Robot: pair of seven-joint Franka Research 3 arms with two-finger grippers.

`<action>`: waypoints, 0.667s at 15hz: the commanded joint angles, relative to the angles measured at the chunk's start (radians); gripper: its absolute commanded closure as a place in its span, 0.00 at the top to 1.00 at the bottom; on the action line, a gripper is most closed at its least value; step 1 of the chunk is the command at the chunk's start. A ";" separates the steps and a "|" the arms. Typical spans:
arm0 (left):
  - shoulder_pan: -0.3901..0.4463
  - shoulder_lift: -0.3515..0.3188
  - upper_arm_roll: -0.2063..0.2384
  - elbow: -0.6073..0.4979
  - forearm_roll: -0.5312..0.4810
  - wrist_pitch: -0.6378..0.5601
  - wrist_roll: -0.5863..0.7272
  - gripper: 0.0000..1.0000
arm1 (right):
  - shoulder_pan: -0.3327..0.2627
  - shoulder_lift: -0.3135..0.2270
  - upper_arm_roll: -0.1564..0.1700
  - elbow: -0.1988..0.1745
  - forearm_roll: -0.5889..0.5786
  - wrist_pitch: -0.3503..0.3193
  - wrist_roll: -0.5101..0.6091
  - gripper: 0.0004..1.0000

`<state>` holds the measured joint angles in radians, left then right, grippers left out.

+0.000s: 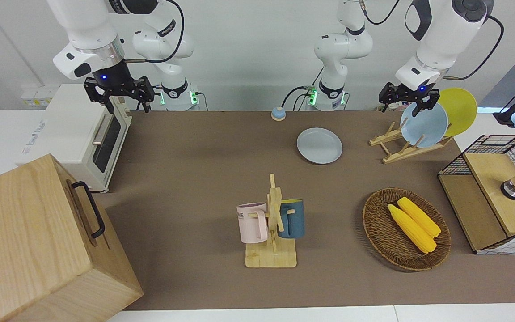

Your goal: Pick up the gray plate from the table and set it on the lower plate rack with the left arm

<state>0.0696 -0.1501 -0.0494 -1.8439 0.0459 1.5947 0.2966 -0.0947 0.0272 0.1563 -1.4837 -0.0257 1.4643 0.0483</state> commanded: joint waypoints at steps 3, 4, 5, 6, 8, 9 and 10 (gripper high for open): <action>-0.004 0.004 0.006 0.008 -0.006 0.004 0.001 1.00 | 0.007 0.000 -0.006 0.006 0.003 -0.001 0.004 0.98; -0.004 0.003 0.006 0.003 -0.006 0.004 -0.007 1.00 | 0.007 0.000 -0.006 0.006 0.003 -0.001 0.004 0.98; -0.004 0.003 0.006 -0.004 -0.011 0.008 -0.008 1.00 | 0.007 0.000 -0.006 0.006 0.003 -0.001 0.004 0.98; -0.002 0.003 0.006 -0.009 -0.026 0.010 -0.010 1.00 | 0.007 0.000 -0.006 0.006 0.003 -0.001 0.004 0.98; 0.006 -0.002 0.022 -0.041 -0.072 0.042 -0.017 1.00 | 0.007 0.000 -0.006 0.006 0.003 -0.001 0.004 0.98; 0.009 -0.005 0.028 -0.069 -0.096 0.072 -0.017 1.00 | 0.007 0.000 -0.006 0.006 0.003 -0.002 0.004 0.98; 0.010 -0.005 0.029 -0.092 -0.110 0.097 -0.017 1.00 | 0.007 0.000 -0.006 0.006 0.003 -0.001 0.004 0.98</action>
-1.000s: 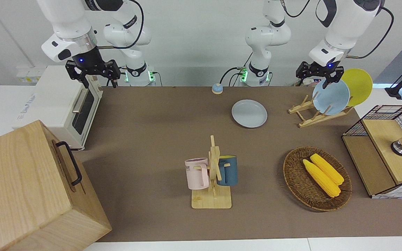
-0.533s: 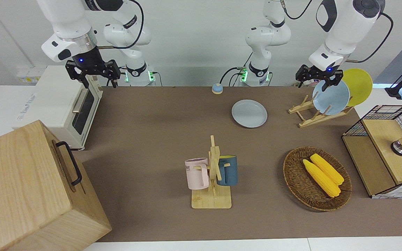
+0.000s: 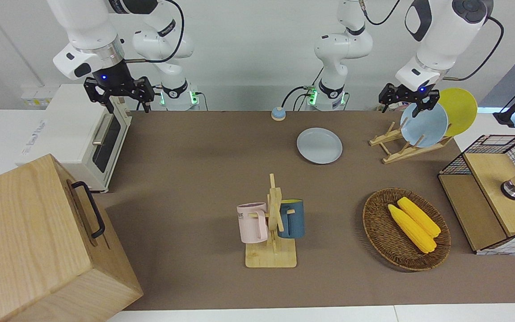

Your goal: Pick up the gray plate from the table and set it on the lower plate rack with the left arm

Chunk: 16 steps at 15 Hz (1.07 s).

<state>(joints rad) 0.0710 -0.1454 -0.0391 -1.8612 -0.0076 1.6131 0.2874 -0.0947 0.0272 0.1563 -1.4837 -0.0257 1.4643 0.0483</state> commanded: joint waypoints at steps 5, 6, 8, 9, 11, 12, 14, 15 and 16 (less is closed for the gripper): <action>0.003 -0.019 0.019 -0.177 -0.058 0.145 -0.011 1.00 | 0.007 0.000 -0.006 0.006 0.003 -0.001 0.004 0.98; -0.002 -0.032 0.018 -0.212 -0.058 0.172 -0.014 1.00 | 0.007 0.000 -0.006 0.006 0.003 -0.001 0.004 0.98; -0.008 -0.058 0.010 -0.278 -0.058 0.226 -0.045 1.00 | 0.007 0.000 -0.006 0.006 0.003 -0.001 0.004 0.98; -0.010 -0.065 0.002 -0.304 -0.058 0.246 -0.053 1.00 | 0.007 0.000 -0.006 0.006 0.003 -0.001 0.004 0.98; -0.016 -0.071 -0.021 -0.349 -0.058 0.266 -0.054 1.00 | 0.007 0.000 -0.006 0.006 0.003 -0.001 0.004 0.98; -0.016 -0.078 -0.033 -0.377 -0.058 0.286 -0.056 1.00 | 0.007 0.000 -0.006 0.006 0.003 -0.001 0.004 0.98; -0.016 -0.094 -0.050 -0.438 -0.058 0.342 -0.085 1.00 | 0.007 0.000 -0.006 0.006 0.003 -0.001 0.004 0.98; -0.016 -0.095 -0.064 -0.467 -0.058 0.369 -0.091 1.00 | 0.007 0.000 -0.006 0.006 0.003 -0.001 0.004 0.98; -0.016 -0.098 -0.071 -0.502 -0.058 0.408 -0.091 1.00 | 0.007 0.000 -0.006 0.006 0.003 -0.002 0.004 0.98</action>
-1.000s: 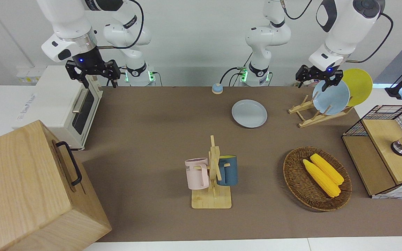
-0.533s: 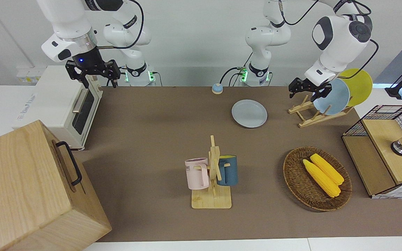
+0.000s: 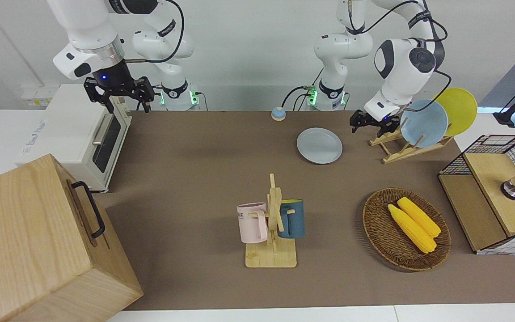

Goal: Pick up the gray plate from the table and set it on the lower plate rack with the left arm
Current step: 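Move the left gripper toward the edge of the gray plate, then lower the left gripper and grasp the gray plate's rim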

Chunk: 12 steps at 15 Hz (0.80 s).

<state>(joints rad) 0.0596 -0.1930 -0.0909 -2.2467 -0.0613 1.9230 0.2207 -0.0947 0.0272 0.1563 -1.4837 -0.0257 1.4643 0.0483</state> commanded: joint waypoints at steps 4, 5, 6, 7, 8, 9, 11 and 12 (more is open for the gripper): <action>-0.007 -0.051 -0.043 -0.229 -0.005 0.230 -0.033 1.00 | 0.007 0.000 -0.006 0.006 0.003 -0.001 0.004 0.98; -0.017 -0.051 -0.044 -0.250 -0.005 0.260 -0.037 1.00 | 0.007 0.000 -0.006 0.006 0.003 -0.001 0.004 0.98; -0.021 -0.049 -0.046 -0.272 -0.005 0.290 -0.038 1.00 | 0.007 0.000 -0.006 0.006 0.003 -0.001 0.004 0.98; -0.024 -0.046 -0.046 -0.283 -0.005 0.300 -0.040 1.00 | 0.007 0.000 -0.006 0.006 0.003 -0.001 0.004 0.98; -0.032 -0.045 -0.046 -0.295 -0.005 0.316 -0.040 1.00 | 0.007 0.000 -0.006 0.006 0.003 -0.001 0.004 0.98; -0.032 -0.040 -0.046 -0.310 -0.005 0.339 -0.040 1.00 | 0.007 0.000 -0.006 0.006 0.003 -0.001 0.004 0.98; -0.033 -0.022 -0.047 -0.335 -0.005 0.395 -0.040 1.00 | 0.007 0.000 -0.006 0.006 0.003 -0.001 0.004 0.98; -0.046 -0.010 -0.050 -0.336 -0.005 0.405 -0.040 1.00 | 0.007 0.000 -0.006 0.006 0.003 -0.001 0.004 0.98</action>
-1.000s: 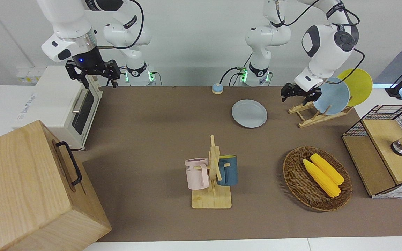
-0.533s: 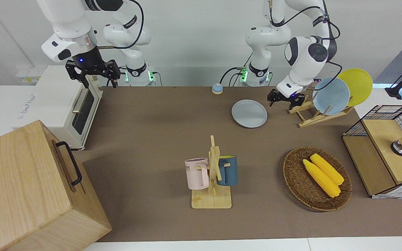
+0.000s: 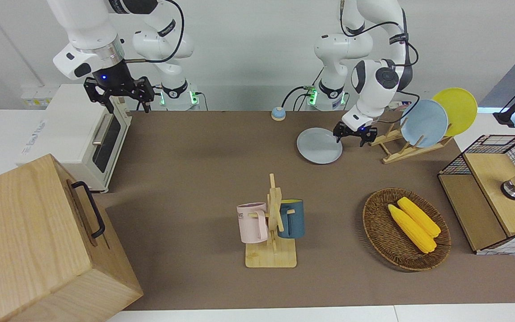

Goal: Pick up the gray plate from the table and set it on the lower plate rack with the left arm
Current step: 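Lower the left gripper and grasp the gray plate's rim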

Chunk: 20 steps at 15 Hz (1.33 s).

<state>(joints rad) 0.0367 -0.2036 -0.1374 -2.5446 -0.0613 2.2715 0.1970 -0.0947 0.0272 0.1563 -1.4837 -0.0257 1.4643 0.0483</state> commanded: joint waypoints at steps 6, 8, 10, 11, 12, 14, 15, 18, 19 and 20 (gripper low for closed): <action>-0.072 0.070 -0.005 -0.057 -0.005 0.155 -0.088 1.00 | 0.007 0.002 -0.006 0.006 0.003 -0.001 0.004 0.98; -0.093 0.088 -0.005 -0.062 -0.005 0.183 -0.111 1.00 | 0.007 0.000 -0.006 0.006 0.003 -0.001 0.004 0.98; -0.106 0.095 -0.005 -0.062 -0.005 0.189 -0.128 0.99 | 0.007 0.000 -0.006 0.006 0.003 -0.001 0.004 0.98; -0.104 0.093 -0.005 -0.062 -0.005 0.187 -0.128 0.93 | 0.007 0.000 -0.006 0.006 0.003 -0.001 0.004 0.98; -0.104 0.095 -0.005 -0.062 -0.005 0.187 -0.128 0.88 | 0.007 0.000 -0.006 0.006 0.003 -0.002 0.004 0.98; -0.103 0.093 -0.005 -0.062 -0.005 0.187 -0.128 0.52 | 0.007 0.000 -0.006 0.006 0.003 -0.001 0.004 0.98; -0.104 0.093 -0.005 -0.062 -0.005 0.189 -0.128 0.38 | 0.007 0.000 -0.006 0.006 0.003 -0.001 0.004 0.98; -0.103 0.093 -0.005 -0.062 -0.005 0.186 -0.131 0.04 | 0.007 0.000 -0.006 0.006 0.003 -0.002 0.004 0.98; -0.103 0.093 -0.005 -0.062 -0.005 0.186 -0.131 0.00 | 0.007 0.000 -0.006 0.006 0.003 -0.001 0.004 0.98; -0.103 0.093 -0.005 -0.062 -0.005 0.186 -0.131 0.00 | 0.007 0.000 -0.006 0.006 0.003 -0.001 0.004 0.98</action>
<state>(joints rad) -0.0528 -0.1097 -0.1458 -2.5873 -0.0613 2.4371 0.0845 -0.0947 0.0272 0.1563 -1.4837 -0.0257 1.4643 0.0483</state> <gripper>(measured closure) 0.789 0.013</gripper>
